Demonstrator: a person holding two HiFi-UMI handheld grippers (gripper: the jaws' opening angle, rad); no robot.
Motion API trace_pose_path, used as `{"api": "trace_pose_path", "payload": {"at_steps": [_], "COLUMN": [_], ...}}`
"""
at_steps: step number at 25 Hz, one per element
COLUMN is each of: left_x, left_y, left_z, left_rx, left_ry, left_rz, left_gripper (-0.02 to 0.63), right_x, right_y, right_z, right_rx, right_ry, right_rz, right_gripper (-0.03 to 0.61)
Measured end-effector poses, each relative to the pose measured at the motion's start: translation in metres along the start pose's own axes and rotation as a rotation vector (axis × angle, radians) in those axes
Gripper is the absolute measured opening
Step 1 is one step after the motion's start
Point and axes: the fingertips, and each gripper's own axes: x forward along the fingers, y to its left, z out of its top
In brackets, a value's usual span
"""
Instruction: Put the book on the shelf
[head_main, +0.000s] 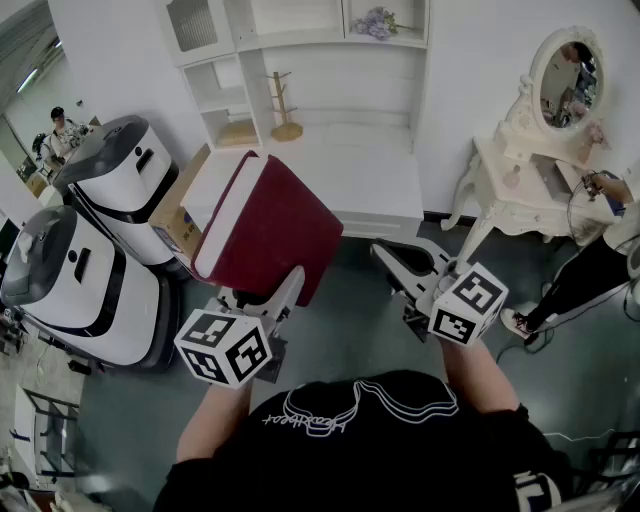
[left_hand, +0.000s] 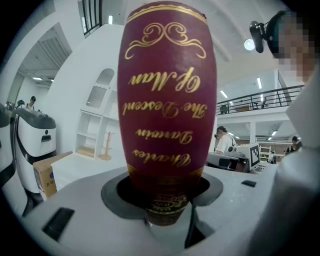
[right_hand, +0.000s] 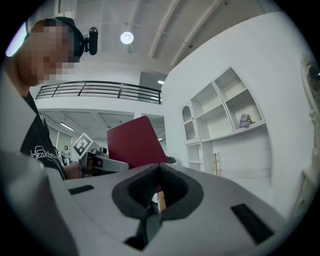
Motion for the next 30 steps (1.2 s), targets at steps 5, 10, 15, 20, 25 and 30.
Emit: {"api": "trace_pose_path", "payload": {"at_steps": [5, 10, 15, 20, 25, 30], "left_x": [0.009, 0.018, 0.027, 0.047, 0.08, 0.127], "left_y": [-0.001, 0.0, 0.017, 0.044, 0.068, 0.108], "left_z": [-0.007, -0.007, -0.004, -0.001, 0.003, 0.014], "left_rx": [0.011, 0.009, -0.02, -0.133, -0.086, -0.084], "left_ry": [0.009, -0.004, -0.075, -0.127, -0.114, -0.114], "left_rz": [-0.004, -0.017, -0.016, -0.05, -0.096, -0.113], "left_gripper": [0.21, 0.21, 0.21, 0.21, 0.212, 0.212], "right_x": [-0.002, 0.001, 0.009, 0.022, 0.05, 0.09], "right_y": [-0.008, -0.018, -0.031, -0.052, -0.083, -0.128], "right_z": [-0.005, -0.013, -0.024, -0.033, -0.041, -0.044], "right_rx": [0.0, 0.018, 0.046, 0.064, 0.073, 0.083], "right_ry": [-0.002, 0.007, 0.008, 0.009, 0.018, 0.023], "right_rz": [-0.015, -0.022, -0.042, -0.053, -0.063, -0.072], "right_gripper": [0.006, 0.006, 0.006, 0.006, 0.006, 0.006]}}
